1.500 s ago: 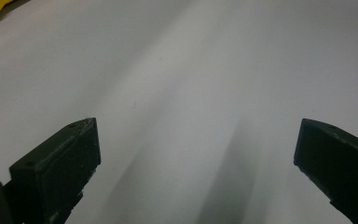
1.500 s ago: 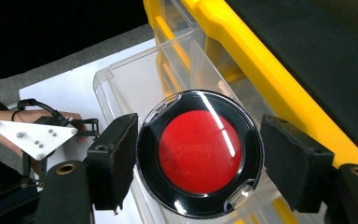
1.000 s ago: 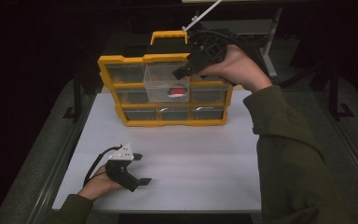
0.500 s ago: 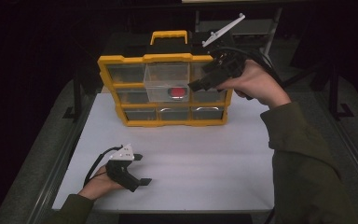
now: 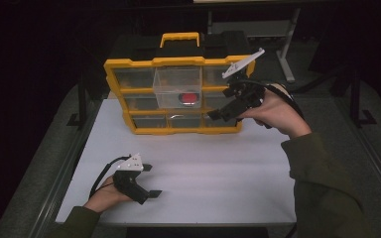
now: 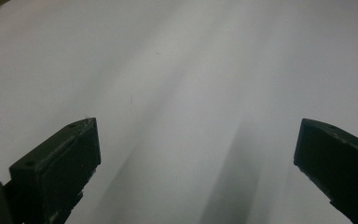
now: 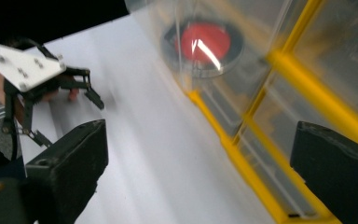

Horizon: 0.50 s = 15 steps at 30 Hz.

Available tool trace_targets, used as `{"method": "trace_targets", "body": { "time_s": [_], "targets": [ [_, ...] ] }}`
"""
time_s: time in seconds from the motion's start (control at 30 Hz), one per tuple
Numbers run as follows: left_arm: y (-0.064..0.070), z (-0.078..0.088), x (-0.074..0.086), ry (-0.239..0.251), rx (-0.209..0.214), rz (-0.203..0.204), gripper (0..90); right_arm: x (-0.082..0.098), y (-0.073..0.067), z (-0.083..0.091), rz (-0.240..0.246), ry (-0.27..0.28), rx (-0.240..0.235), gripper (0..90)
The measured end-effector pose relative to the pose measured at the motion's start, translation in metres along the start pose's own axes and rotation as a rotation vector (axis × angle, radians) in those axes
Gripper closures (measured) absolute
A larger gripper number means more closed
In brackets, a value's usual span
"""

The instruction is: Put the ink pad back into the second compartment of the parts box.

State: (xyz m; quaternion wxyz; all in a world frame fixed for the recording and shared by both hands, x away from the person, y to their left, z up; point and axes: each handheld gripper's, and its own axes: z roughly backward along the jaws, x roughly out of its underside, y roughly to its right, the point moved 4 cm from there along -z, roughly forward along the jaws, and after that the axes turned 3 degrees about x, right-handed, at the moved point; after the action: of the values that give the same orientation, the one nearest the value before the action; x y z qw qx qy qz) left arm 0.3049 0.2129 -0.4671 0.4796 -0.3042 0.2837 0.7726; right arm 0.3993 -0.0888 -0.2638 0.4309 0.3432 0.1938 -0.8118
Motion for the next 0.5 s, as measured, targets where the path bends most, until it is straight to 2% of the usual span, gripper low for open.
{"method": "trace_targets", "body": {
  "time_s": [0.5],
  "targets": [
    [0.001,-0.001,0.000,0.001,0.002,-0.001,0.0,0.066,-0.006,-0.025,-0.036,-0.011,0.026,0.0]
  ]
}}
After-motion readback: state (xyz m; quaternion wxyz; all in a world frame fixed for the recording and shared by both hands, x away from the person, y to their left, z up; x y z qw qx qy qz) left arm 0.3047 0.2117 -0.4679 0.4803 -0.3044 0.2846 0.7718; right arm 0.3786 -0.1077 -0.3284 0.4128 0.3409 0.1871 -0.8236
